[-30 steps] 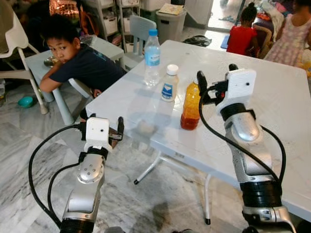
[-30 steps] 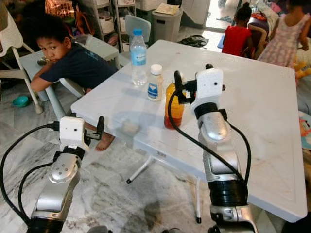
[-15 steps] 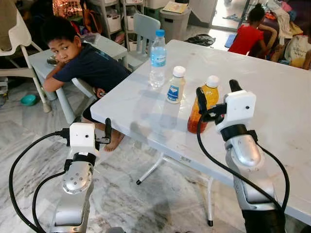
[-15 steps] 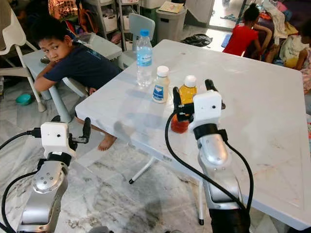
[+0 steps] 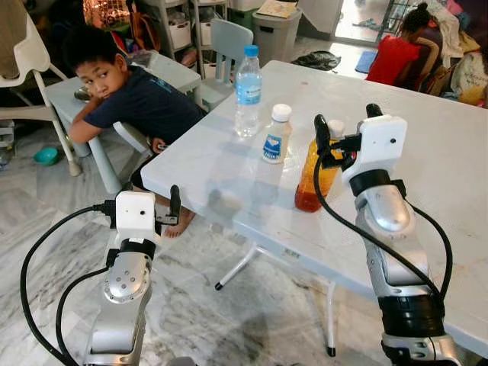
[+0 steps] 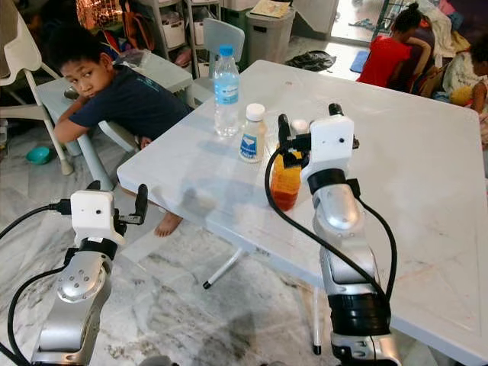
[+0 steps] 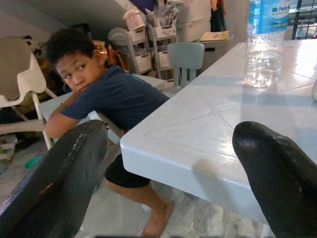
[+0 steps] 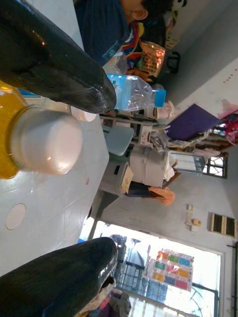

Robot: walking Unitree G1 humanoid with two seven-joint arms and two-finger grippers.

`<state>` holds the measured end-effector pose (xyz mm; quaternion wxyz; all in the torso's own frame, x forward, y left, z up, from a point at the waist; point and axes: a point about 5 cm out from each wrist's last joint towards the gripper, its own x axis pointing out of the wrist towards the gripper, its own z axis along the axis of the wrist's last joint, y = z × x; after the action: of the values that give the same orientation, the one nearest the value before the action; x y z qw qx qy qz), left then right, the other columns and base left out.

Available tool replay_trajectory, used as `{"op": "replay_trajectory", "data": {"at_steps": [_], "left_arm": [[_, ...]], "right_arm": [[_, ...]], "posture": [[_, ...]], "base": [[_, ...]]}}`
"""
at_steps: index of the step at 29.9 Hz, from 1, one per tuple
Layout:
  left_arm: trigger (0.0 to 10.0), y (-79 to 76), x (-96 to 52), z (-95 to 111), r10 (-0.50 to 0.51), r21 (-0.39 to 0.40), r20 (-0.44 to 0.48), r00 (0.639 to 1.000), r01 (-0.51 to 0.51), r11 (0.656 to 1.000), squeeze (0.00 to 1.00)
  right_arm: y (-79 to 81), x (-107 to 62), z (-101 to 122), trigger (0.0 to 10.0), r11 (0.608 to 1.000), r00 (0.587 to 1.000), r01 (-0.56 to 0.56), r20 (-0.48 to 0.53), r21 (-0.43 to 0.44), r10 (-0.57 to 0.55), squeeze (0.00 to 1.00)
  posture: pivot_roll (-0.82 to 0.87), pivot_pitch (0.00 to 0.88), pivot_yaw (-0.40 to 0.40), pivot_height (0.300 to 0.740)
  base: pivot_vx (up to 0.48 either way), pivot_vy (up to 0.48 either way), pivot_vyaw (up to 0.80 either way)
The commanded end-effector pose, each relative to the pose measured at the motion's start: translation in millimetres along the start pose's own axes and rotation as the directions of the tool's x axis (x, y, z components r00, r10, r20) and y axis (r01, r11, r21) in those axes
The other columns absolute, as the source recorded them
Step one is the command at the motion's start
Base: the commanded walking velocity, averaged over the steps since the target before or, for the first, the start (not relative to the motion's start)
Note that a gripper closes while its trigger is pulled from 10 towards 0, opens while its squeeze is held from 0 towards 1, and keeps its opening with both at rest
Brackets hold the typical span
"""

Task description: Restocking fridge

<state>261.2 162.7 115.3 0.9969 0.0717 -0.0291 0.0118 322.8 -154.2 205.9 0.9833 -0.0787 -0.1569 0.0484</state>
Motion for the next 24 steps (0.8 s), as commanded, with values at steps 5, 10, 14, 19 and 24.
{"op": "replay_trajectory", "data": {"at_steps": [5, 10, 14, 19, 24], "left_arm": [[10.0, -1.7, -0.5, 4.0, -0.021, 0.013, 0.007, 1.0, 0.021, 1.0, 0.0], [10.0, -2.2, 0.4, 4.0, -0.026, 0.015, 0.003, 1.0, 0.026, 1.0, 0.0], [10.0, -2.6, 1.0, 3.7, -0.028, 0.016, 0.001, 1.0, 0.028, 0.999, 0.0], [10.0, -3.7, 2.0, 3.2, -0.03, 0.016, -0.002, 1.0, 0.03, 0.999, 0.0], [10.0, -4.1, 2.2, 2.3, -0.029, 0.014, -0.006, 1.0, 0.029, 0.999, 0.0]], "right_arm": [[-4.2, 9.9, -4.0, 10.0, 1.0, 0.999, -0.005, -0.035, 0.005, 0.005, 0.0], [-2.8, 14.1, -8.5, 0.0, 0.999, 0.997, -0.031, -0.069, 0.01, 0.032, 0.0], [-1.6, 16.3, -7.9, 0.0, 0.999, 0.997, -0.044, -0.067, 0.012, 0.044, 0.0], [-0.4, 16.3, -9.3, 0.0, 0.998, 0.996, -0.053, -0.074, 0.018, 0.054, 0.0], [-0.6, 16.8, -12.0, 0.0, 0.998, 0.994, -0.053, -0.094, 0.045, 0.057, 0.0]], "posture": [[0.08, 0.014, 0.01, 0.74], [0.08, 0.013, 0.007, 0.74], [0.08, 0.011, 0.005, 0.74], [0.08, 0.009, 0.004, 0.74], [0.08, 0.005, 0.002, 0.74]], "base": [[0.0, 0.0, 0.0], [0.0, 0.0, 0.0], [0.0, 0.0, 0.0], [0.0, 0.0, 0.0], [0.0, 0.0, 0.0]]}}
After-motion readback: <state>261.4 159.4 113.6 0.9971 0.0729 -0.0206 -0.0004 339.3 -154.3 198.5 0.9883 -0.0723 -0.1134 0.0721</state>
